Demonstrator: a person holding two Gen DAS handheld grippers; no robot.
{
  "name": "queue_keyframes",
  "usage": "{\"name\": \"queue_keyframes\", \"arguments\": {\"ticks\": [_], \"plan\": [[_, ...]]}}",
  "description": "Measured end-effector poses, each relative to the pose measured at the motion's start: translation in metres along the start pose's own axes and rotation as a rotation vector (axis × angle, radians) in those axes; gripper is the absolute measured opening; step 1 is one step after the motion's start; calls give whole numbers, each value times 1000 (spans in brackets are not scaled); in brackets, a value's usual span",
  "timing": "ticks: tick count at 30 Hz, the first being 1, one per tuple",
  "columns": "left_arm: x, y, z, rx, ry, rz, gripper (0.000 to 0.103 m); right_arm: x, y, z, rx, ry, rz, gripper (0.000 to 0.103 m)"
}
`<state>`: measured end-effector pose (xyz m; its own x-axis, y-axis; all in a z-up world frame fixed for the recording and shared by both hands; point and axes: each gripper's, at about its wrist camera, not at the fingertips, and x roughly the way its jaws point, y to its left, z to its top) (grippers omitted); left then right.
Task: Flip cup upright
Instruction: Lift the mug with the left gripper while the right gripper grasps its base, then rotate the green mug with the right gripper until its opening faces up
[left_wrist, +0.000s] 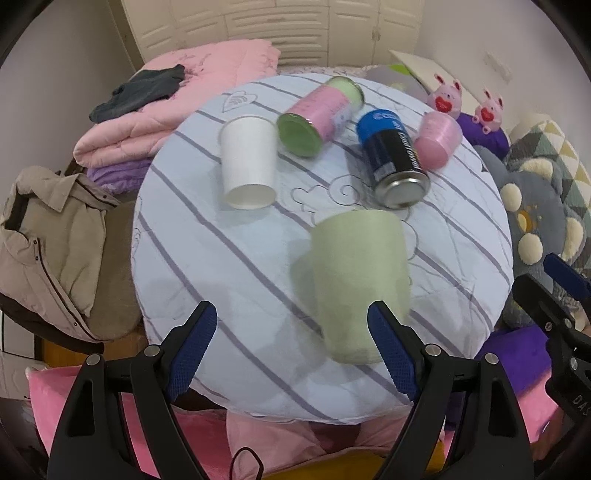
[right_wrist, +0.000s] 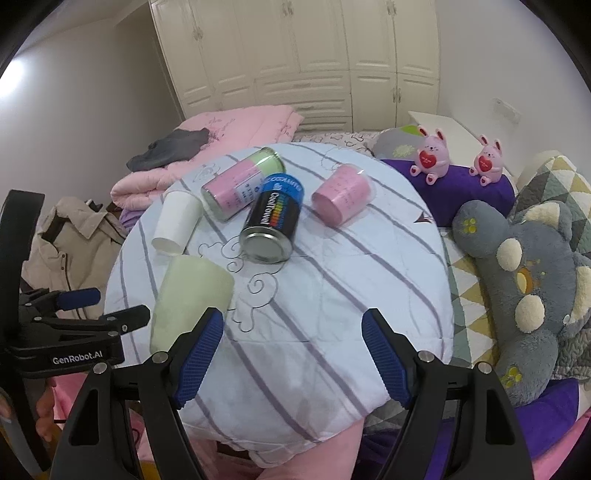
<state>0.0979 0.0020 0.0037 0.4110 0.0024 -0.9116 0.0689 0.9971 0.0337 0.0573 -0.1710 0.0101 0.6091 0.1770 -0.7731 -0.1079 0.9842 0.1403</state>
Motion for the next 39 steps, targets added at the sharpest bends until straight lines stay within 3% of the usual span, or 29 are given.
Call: {"name": "queue_keyframes", "arguments": {"ticks": [9, 23, 32, 39], "plan": [[13, 44, 7, -3, 20, -19, 86, 22, 37, 16, -10, 73, 21, 79], [63, 102, 5, -74, 119, -94, 88, 105, 78, 34, 49, 318, 103, 79], [84, 122, 10, -99, 161, -106, 88, 141, 84, 46, 81, 423, 93, 82], [98, 123, 13, -94, 194, -103, 88, 166, 97, 44, 22, 538, 75, 83]]}}
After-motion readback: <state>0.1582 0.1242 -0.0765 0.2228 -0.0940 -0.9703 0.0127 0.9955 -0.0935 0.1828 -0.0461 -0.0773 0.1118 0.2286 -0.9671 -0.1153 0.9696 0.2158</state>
